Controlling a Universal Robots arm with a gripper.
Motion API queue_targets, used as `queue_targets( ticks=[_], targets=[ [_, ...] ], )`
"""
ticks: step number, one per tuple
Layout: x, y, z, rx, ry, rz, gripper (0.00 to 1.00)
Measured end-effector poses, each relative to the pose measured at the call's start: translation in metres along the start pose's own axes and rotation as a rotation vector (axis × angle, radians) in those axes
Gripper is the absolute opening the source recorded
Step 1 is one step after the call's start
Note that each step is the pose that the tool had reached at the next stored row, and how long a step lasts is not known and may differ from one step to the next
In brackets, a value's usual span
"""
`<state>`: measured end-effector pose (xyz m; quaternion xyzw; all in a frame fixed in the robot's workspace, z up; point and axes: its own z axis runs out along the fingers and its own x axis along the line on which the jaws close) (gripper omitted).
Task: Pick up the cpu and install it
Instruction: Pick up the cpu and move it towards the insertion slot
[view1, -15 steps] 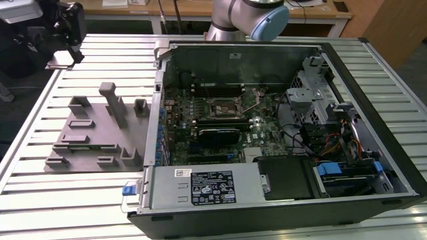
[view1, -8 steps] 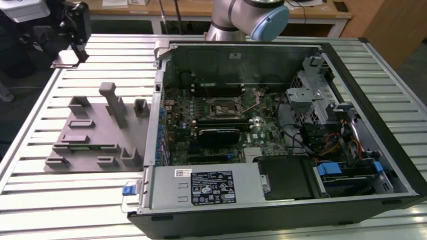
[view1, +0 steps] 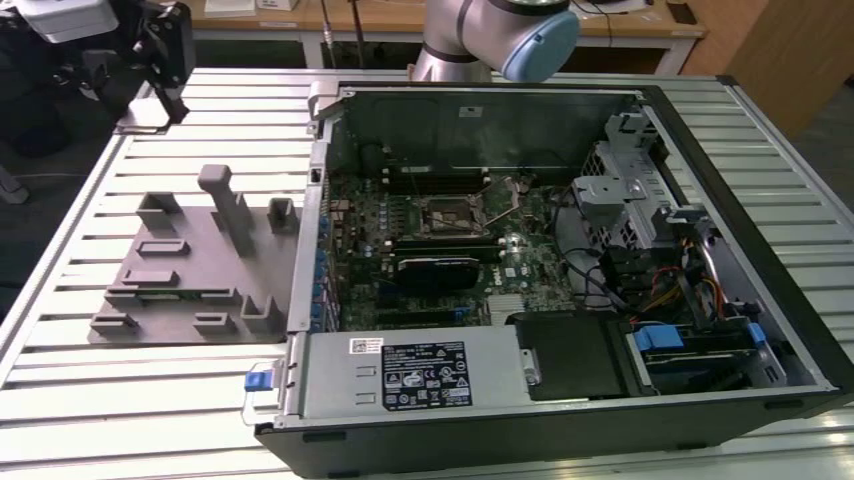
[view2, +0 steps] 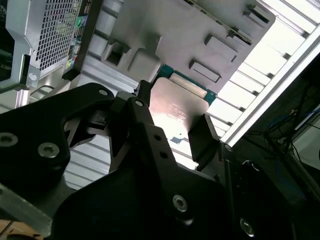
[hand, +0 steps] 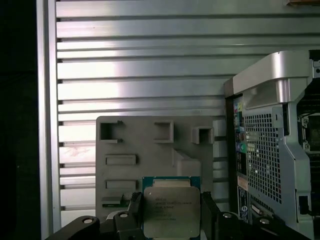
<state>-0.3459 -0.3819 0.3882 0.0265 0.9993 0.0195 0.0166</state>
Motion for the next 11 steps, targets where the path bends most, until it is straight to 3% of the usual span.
queue_targets(
  ticks=[11],
  targets=[
    [-0.0144, 0.0046, 0.0006, 0.0, 0.0, 0.0, 0.55]
  ],
)
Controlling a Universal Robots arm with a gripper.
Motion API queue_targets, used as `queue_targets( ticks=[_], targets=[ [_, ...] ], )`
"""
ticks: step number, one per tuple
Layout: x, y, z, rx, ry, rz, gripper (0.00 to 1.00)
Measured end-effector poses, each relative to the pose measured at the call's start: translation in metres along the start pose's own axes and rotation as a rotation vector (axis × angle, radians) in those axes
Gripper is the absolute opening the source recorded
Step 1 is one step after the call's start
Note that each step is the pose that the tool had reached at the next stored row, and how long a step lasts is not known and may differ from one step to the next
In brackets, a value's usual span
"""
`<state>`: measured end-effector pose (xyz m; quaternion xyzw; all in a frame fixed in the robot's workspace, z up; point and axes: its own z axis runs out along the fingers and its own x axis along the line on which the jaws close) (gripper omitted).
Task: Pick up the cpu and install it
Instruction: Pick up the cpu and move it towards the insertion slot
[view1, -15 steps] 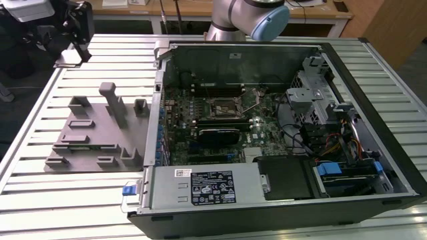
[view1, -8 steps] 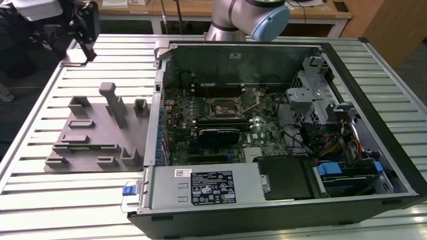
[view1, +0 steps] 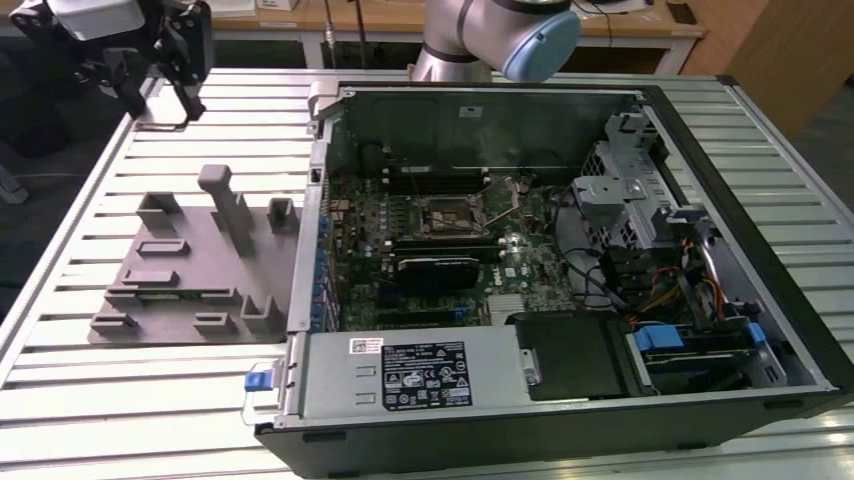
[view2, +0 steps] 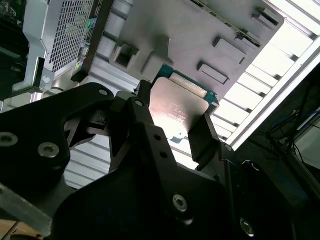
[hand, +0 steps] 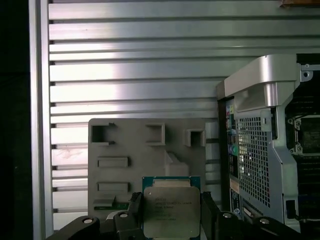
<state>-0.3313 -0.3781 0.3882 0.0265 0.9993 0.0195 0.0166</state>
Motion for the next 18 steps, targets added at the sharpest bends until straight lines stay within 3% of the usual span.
queue_targets(
  ticks=[18],
  targets=[
    [-0.0213, 0.0067, 0.0009, 0.0, 0.0001, 0.0, 0.55]
  ],
)
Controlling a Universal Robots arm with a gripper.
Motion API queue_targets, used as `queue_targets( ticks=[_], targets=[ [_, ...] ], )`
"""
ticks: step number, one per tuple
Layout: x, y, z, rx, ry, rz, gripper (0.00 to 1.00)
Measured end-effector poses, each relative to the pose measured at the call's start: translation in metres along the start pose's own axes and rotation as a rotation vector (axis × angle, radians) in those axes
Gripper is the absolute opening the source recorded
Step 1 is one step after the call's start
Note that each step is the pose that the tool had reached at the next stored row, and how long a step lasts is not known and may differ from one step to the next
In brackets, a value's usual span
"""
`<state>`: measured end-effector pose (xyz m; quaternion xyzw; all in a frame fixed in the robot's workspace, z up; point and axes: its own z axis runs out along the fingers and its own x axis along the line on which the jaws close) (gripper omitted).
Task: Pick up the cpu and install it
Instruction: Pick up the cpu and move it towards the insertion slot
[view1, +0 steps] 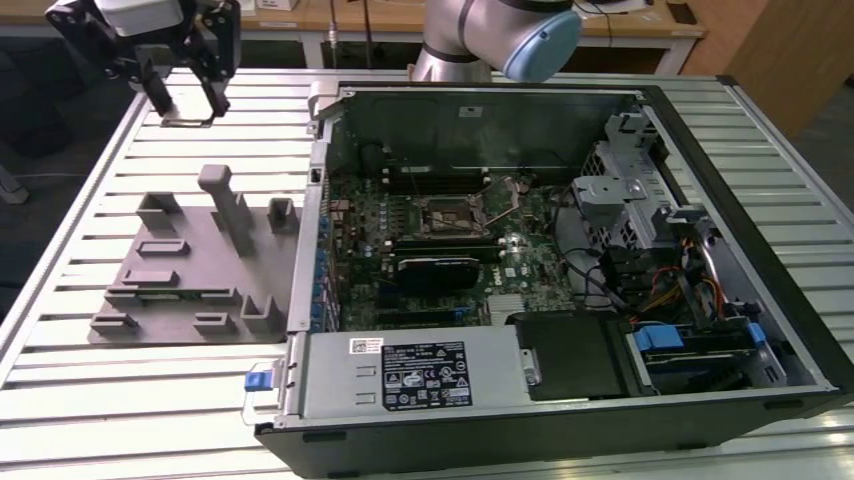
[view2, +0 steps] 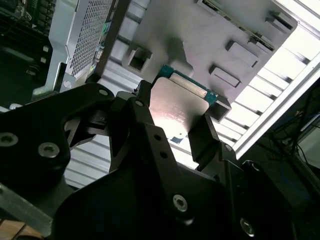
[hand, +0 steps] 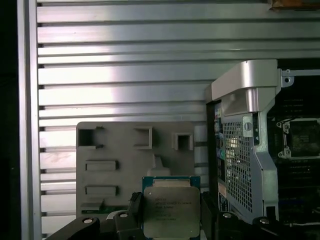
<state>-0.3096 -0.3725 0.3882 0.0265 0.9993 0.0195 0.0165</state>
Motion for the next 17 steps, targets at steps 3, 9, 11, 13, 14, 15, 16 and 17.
queue_targets(
  ticks=[3, 9, 11, 13, 14, 15, 16, 17],
  targets=[
    [-0.0031, 0.0012, 0.0002, 0.0, 0.0, 0.0, 0.55],
    [-0.0101, 0.0039, 0.0005, 0.0, 0.0, 0.0, 0.55],
    [-0.0128, 0.0049, 0.0006, -0.0001, 0.0, 0.0, 0.55],
    [-0.0156, 0.0059, 0.0007, 0.0, 0.0, 0.0, 0.55],
    [-0.017, 0.0064, 0.0008, 0.0, 0.0, 0.0, 0.55],
    [-0.0185, 0.0068, 0.0009, -0.0001, -0.0001, 0.0, 0.55],
    [-0.0198, 0.0073, 0.0009, 0.0, 0.0, 0.0, 0.55],
    [-0.0211, 0.0077, 0.001, -0.0001, -0.0001, 0.0, 0.55]
  ],
)
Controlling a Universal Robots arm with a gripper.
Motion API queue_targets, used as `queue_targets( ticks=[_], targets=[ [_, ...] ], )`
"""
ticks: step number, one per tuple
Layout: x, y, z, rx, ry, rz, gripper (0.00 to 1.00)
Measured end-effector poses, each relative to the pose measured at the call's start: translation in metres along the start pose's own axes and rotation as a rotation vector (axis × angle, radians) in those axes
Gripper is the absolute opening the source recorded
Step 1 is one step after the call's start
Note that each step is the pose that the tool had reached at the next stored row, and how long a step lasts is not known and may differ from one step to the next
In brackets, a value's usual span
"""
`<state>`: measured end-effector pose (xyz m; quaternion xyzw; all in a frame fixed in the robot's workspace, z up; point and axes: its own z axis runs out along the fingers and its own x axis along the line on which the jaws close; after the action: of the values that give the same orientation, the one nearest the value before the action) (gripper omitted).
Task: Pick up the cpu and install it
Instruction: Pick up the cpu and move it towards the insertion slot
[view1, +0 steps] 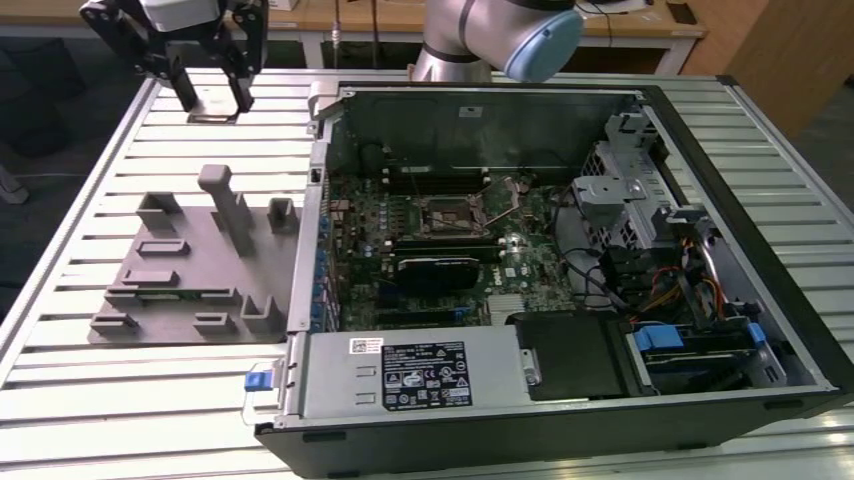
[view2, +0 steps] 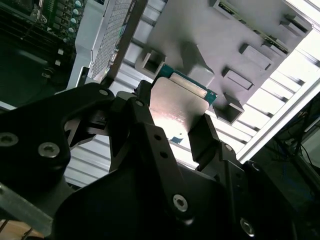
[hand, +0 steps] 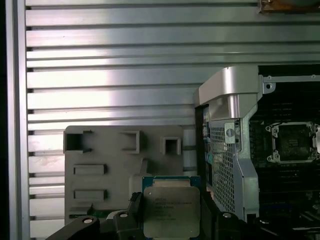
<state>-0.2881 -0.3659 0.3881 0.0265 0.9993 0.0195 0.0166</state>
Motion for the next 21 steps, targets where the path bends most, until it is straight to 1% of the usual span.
queue_targets(
  ticks=[21],
  targets=[
    [-0.0253, 0.008, 0.0011, 0.0001, 0.0001, 0.0, 0.55]
  ],
)
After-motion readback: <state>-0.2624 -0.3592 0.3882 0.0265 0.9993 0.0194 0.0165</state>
